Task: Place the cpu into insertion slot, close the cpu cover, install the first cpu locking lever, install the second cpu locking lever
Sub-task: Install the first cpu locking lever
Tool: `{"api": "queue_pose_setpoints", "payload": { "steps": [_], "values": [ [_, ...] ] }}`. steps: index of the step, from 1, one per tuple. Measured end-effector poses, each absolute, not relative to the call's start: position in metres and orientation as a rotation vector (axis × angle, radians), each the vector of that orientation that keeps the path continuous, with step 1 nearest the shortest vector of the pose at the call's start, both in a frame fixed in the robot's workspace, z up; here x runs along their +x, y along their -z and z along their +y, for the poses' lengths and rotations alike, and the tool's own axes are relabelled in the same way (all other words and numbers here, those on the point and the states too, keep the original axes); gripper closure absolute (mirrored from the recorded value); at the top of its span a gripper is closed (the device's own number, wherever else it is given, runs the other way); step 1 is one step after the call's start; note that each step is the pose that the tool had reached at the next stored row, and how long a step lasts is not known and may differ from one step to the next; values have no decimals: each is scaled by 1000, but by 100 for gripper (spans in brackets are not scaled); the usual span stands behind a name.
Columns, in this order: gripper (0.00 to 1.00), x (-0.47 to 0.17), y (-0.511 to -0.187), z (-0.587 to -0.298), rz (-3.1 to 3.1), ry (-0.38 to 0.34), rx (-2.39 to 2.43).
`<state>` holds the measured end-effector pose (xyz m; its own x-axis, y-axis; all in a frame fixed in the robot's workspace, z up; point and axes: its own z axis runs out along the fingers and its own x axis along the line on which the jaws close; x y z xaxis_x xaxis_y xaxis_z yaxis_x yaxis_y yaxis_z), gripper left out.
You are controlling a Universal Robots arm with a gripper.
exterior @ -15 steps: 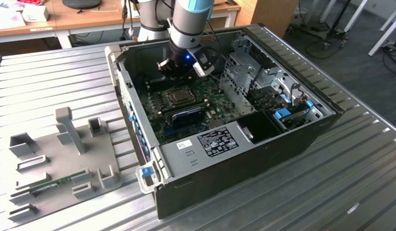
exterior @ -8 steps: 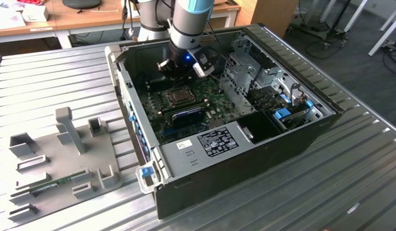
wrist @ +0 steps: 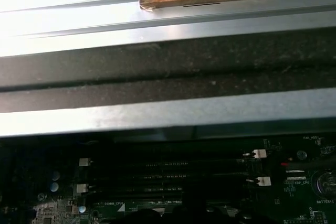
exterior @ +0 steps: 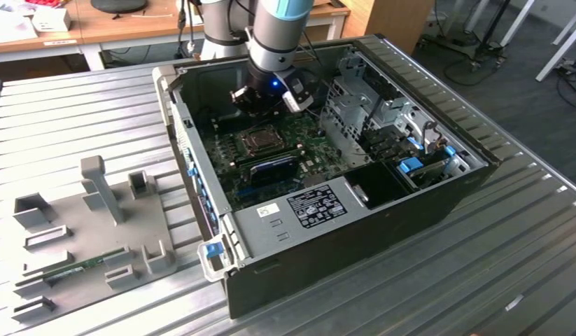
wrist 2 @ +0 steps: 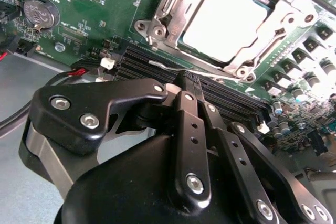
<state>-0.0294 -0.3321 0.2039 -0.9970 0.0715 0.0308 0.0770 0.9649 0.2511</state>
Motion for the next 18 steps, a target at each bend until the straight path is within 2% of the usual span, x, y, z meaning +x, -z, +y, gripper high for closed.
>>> {"api": "queue_pose_setpoints", "payload": {
  "steps": [18],
  "values": [
    [90,-22,-201,-332,-3093,397,-117]
  ]
}}
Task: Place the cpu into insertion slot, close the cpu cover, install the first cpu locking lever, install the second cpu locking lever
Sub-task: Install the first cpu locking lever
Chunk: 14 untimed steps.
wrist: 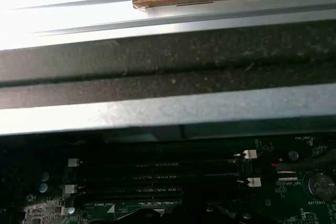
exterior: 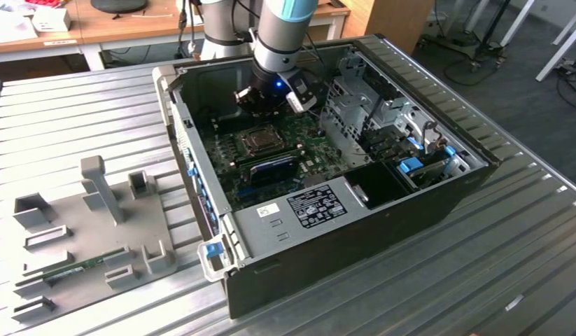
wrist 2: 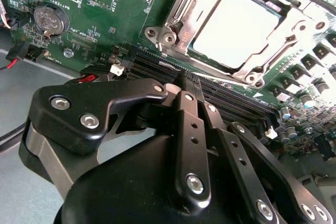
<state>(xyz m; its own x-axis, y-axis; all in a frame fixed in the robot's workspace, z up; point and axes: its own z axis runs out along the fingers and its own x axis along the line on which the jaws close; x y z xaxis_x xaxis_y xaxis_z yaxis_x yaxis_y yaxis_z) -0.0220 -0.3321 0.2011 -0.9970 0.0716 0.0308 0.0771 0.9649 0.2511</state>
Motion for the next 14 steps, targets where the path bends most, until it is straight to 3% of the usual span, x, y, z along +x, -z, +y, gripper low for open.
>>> {"api": "queue_pose_setpoints", "payload": {
  "steps": [14],
  "values": [
    [90,-21,-196,-332,-3093,392,-117]
  ]
}}
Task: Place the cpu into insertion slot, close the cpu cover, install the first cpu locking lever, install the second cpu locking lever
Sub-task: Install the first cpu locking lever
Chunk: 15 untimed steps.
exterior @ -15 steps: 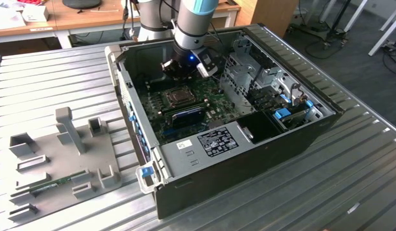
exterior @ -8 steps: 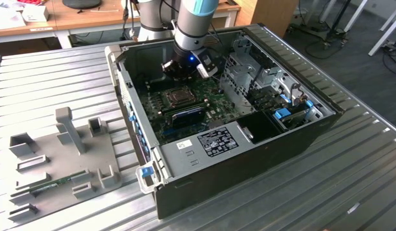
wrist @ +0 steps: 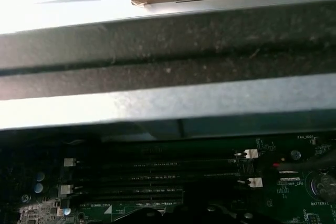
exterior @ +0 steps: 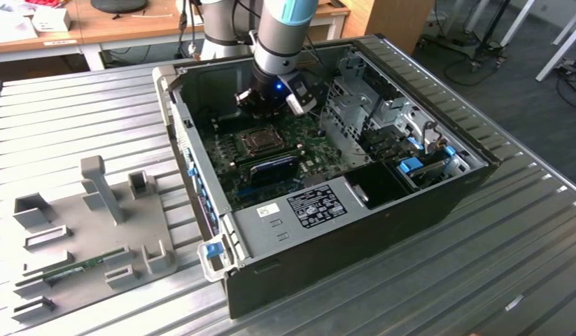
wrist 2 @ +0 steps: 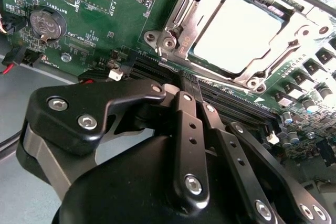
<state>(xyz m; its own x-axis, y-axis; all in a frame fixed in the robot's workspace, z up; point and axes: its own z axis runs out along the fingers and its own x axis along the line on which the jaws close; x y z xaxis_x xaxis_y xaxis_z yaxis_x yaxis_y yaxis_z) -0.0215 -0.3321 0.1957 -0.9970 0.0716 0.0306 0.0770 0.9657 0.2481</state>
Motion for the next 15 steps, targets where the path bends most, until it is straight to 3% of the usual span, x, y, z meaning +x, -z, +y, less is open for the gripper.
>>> {"api": "queue_pose_setpoints", "payload": {
  "steps": [15],
  "values": [
    [90,-21,-195,-332,-3095,382,-117]
  ]
}}
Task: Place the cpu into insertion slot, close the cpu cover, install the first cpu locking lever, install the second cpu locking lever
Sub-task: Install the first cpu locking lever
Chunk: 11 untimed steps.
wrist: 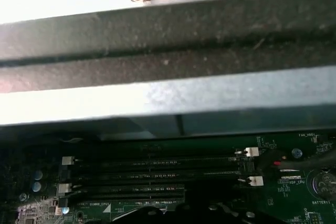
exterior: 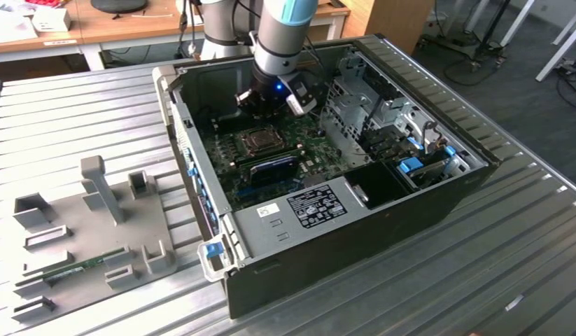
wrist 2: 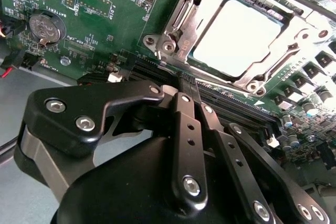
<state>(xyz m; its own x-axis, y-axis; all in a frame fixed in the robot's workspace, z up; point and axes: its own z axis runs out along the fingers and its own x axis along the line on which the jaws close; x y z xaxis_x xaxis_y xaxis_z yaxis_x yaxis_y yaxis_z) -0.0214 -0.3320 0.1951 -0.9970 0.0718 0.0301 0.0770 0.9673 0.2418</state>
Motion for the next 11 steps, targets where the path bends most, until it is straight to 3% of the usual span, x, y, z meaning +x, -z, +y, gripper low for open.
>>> {"api": "queue_pose_setpoints", "payload": {
  "steps": [11],
  "values": [
    [90,-21,-204,-329,-3095,382,-117]
  ]
}}
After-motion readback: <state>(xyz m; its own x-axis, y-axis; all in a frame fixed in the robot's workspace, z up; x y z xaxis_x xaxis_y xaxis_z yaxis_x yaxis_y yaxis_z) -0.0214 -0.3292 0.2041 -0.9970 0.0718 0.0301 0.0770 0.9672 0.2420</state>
